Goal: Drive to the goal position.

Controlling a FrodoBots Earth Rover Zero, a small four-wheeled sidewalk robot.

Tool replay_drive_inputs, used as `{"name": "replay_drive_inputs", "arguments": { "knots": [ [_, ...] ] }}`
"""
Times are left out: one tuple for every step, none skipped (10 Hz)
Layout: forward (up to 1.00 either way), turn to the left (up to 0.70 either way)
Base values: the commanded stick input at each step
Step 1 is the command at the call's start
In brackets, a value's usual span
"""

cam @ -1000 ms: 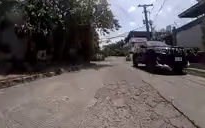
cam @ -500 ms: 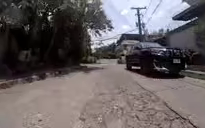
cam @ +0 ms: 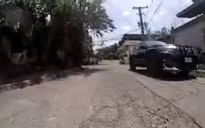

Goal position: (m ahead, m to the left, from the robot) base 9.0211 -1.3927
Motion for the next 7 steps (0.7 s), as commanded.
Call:
{"name": "replay_drive_inputs", "arguments": {
  "knots": [
    [1.0, -0.2],
    [1.0, -0.31],
    [1.0, -0.35],
    [1.0, -0.36],
    [1.0, -0.35],
    [1.0, -0.28],
    [1.0, -0.19]
  ]
}}
